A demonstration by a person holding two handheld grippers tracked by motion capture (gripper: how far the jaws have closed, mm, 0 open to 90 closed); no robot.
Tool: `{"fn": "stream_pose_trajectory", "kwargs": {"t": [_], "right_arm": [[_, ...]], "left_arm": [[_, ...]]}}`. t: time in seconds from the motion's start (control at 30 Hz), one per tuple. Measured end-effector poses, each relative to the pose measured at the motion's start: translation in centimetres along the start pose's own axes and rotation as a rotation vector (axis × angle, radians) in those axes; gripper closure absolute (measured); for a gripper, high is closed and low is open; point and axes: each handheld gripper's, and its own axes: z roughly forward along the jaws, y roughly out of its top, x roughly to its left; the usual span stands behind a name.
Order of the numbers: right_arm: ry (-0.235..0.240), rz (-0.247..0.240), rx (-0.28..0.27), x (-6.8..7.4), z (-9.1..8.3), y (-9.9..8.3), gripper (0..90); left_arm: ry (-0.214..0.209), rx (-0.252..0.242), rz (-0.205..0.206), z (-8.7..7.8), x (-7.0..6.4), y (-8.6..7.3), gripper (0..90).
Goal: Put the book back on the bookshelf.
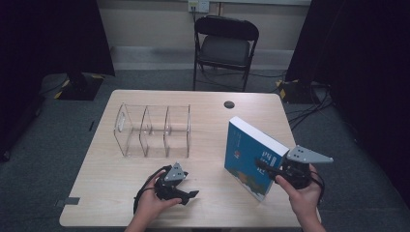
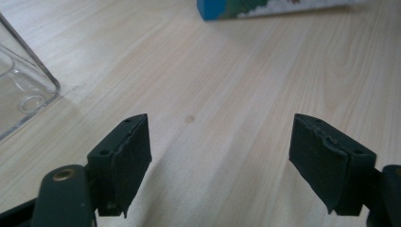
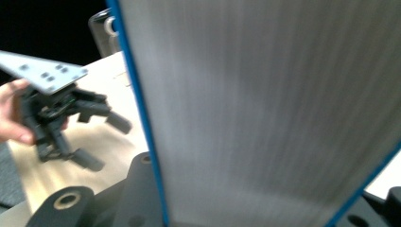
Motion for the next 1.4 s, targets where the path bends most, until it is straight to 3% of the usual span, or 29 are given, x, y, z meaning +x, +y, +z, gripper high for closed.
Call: {"fn": "stream_pose_trajectory", "kwargs": {"t": [0.2, 0.5, 0.63, 0.97, 1.23, 1.37, 1.4], "right_arm": [[0.100, -0.032, -0.035, 1.5, 0.5, -0.8, 61.6], [0.192, -0.019, -0.069, 0.9, -0.3, -2.2, 61.6], [0.233, -0.084, -0.070, 1.0, -0.5, -2.4, 61.5], [0.243, -0.114, -0.063, 0.6, -0.4, -2.3, 61.0], [0.246, -0.125, -0.050, 0.5, -0.4, -2.1, 61.0], [0.247, -0.127, -0.051, 0.5, -0.4, -2.1, 61.0], [0.248, -0.127, -0.050, 0.5, -0.4, -2.1, 61.0]], "left_arm": [[-0.001, -0.013, 0.006, -0.6, -0.1, 0.7, 20.4], [-0.002, -0.017, 0.022, -0.6, -0.2, 1.8, 20.0], [-0.006, -0.014, 0.018, -0.3, -0.3, 2.6, 19.5], [-0.031, -0.012, 0.040, -0.2, -0.5, 5.4, 22.8], [-0.059, 0.068, 0.086, -0.3, 0.0, 8.0, 23.0], [-0.059, 0.082, 0.102, -0.3, 0.3, 9.1, 22.6], [-0.056, 0.067, 0.107, -0.1, 0.4, 9.4, 22.0]]}}
